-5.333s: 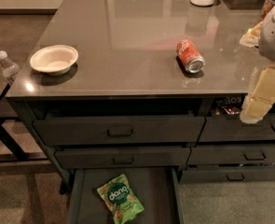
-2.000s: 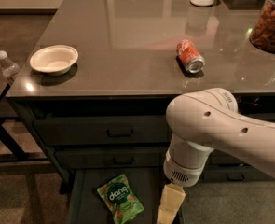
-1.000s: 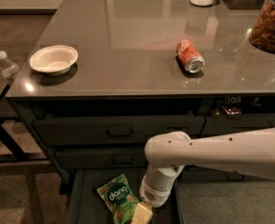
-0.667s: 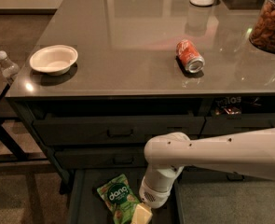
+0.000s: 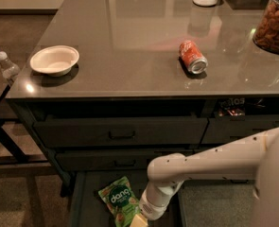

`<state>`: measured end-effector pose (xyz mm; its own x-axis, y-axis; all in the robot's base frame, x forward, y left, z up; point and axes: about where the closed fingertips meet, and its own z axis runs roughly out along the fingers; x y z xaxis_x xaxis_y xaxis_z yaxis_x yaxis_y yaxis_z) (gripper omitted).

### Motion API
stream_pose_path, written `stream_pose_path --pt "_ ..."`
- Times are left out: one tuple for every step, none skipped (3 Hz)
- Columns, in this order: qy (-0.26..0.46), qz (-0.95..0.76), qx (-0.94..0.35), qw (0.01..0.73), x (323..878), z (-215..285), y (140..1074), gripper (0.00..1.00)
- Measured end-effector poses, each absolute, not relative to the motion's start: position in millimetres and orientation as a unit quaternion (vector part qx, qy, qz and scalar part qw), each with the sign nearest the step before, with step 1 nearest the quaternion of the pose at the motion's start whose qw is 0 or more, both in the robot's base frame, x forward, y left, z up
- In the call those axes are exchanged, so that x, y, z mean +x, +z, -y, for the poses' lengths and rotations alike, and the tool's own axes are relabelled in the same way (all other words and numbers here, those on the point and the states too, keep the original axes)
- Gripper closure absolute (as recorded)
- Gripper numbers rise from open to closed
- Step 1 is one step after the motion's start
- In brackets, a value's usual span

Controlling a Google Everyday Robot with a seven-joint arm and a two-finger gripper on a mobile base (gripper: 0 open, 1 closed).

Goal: Pick green rice chip bag from bottom drawer and place on counter

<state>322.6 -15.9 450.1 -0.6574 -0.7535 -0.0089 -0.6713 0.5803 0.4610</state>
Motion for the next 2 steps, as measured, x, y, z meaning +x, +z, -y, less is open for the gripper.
stream_pose_path --pt "-0.235 0.891 0.378 0.09 324.0 3.3 397.5 0.0" --pt "-0.235 0.891 0.378 0.09 323.9 3.3 397.4 0.0"
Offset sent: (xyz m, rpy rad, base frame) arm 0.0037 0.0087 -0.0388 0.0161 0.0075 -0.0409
